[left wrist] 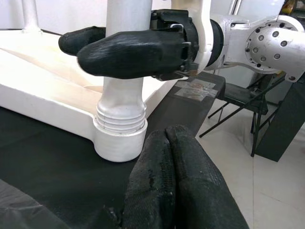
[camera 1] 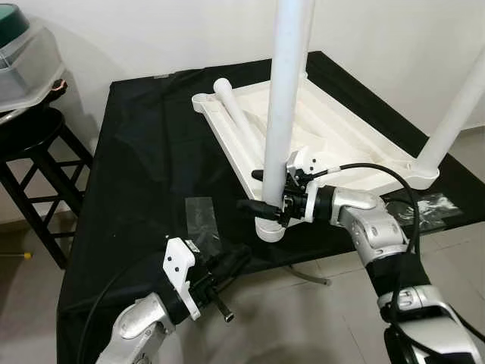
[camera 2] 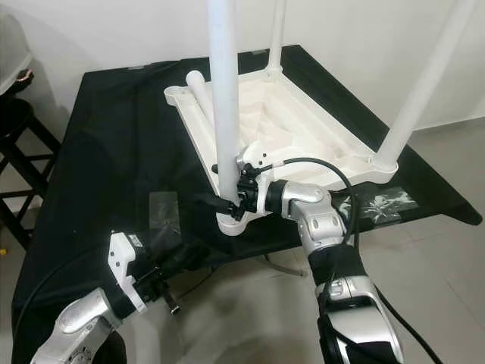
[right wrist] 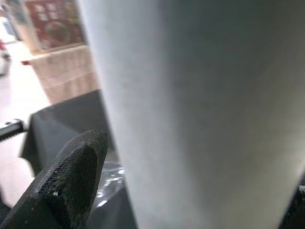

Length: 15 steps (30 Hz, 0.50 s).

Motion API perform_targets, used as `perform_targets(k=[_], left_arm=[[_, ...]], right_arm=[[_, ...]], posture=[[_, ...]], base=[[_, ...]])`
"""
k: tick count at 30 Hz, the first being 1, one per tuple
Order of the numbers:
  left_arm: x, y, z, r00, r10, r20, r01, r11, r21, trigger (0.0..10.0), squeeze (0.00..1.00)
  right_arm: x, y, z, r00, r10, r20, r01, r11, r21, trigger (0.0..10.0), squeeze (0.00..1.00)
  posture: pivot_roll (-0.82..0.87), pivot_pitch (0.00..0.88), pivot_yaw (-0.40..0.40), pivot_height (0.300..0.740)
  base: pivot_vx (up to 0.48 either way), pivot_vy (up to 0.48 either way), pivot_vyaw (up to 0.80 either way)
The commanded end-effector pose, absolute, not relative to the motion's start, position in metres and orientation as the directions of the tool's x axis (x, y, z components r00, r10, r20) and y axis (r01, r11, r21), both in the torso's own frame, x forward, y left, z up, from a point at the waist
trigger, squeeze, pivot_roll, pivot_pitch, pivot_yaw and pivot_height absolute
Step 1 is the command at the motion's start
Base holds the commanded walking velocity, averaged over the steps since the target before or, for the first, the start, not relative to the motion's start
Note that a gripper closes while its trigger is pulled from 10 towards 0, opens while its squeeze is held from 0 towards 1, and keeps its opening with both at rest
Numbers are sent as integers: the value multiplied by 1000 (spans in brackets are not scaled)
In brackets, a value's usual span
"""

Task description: Building children table

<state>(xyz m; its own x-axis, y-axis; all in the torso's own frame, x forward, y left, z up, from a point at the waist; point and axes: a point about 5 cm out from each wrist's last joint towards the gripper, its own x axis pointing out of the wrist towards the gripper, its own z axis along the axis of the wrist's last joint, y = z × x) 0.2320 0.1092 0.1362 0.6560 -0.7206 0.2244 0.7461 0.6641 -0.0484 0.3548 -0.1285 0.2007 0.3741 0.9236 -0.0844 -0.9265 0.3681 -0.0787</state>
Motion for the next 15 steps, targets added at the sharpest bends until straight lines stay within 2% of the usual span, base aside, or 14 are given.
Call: perform_targets(k=[1,2,4,5,15], left_arm=[[229,112,134,660,-723,205,744,667,-46,10000,0],[229,112,134,660,-723,204,744,667,-45,10000,0],[229,112,134,660,-723,204,744,667,-44,10000,0],[228,113,134,661,-722,203,743,668,-44,10000,0],[227,113,134,660,-723,202,744,666,-47,10000,0]], right_arm=[[353,-125,199,338,938,-81,-940,333,-73,10000,0],[353,-126,200,319,945,-68,-947,315,-60,4118,0],[352,-127,201,306,950,-58,-952,303,-52,4118,0],[352,-129,202,292,955,-52,-956,290,-49,0,0],[356,-145,205,292,954,-74,-955,286,-78,0,0]], posture=[[9,154,37,740],[19,157,37,740],[20,158,38,740],[21,158,37,740],[12,167,43,740]], base=[[0,0,0],[0,0,0],[0,0,0],[0,0,0],[0,0,0]])
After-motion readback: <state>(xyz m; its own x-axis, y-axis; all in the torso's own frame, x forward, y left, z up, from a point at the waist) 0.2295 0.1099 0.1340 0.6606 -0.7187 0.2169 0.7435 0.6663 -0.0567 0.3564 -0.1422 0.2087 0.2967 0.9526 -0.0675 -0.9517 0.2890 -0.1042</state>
